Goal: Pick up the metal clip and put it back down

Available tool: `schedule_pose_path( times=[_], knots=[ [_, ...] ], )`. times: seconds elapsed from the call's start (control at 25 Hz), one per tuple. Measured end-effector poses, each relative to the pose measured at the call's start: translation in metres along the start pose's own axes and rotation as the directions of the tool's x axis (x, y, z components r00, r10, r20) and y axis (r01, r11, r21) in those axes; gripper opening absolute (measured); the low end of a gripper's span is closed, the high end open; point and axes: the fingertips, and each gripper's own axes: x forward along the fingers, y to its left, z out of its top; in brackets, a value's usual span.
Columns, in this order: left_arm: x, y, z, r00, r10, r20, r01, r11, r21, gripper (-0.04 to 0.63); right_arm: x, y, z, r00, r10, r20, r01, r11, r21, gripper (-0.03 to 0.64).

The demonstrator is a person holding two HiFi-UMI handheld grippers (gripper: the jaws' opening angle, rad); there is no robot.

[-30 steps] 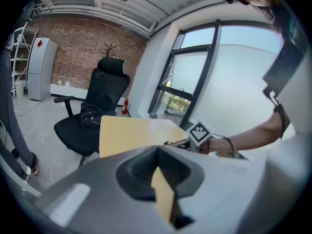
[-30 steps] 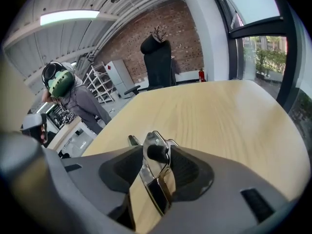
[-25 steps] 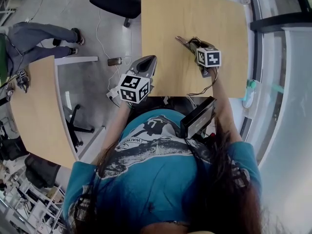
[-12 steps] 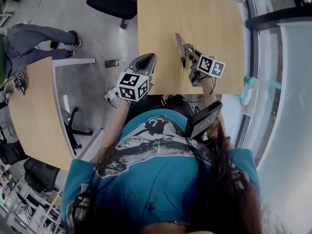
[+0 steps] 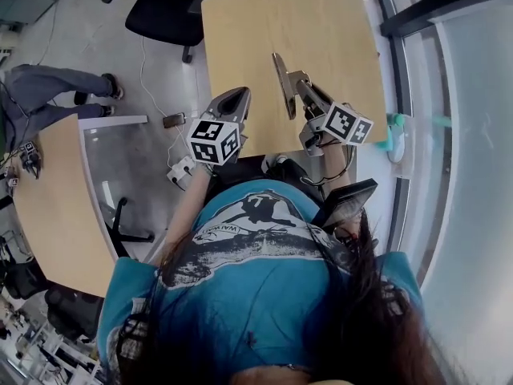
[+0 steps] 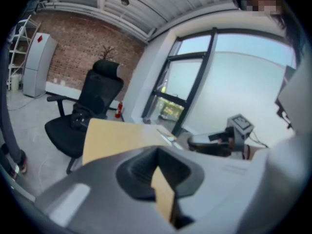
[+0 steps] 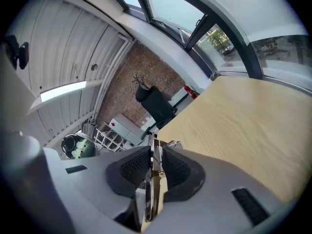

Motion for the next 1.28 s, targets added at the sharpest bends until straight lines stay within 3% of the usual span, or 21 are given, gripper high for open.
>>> schedule_pose_path(
  times=[0.24, 0.52, 0.84, 1.28],
  knots=[
    [0.013, -0.025, 0.004, 0.999, -0.034, 0.008, 0.033, 0.999, 0.029, 0.003, -0.035, 0.017, 0.016, 0.996, 0.049, 0.071, -0.051, 0.999, 0.018, 0.078],
    [0.020, -0.046, 0.009, 0.999, -0.045, 0.006, 0.045, 0.995, 0.085, 0.003, -0.056, 0.008, 0.027, 0.993, 0.046, 0.106, -0.050, 0.998, 0.035, 0.044],
    [0.017, -0.043, 0.013, 0.999, -0.014, 0.042, 0.011, 0.998, 0.061, 0.003, -0.053, -0.009, 0.022, 0.997, 0.016, 0.081, -0.019, 0.999, 0.044, 0.038],
    [0.013, -0.031, 0.004, 1.000, 0.023, 0.007, -0.023, 0.996, 0.085, 0.003, -0.023, -0.019, 0.016, 1.000, 0.006, 0.023, -0.006, 1.000, 0.013, 0.038]
  ],
)
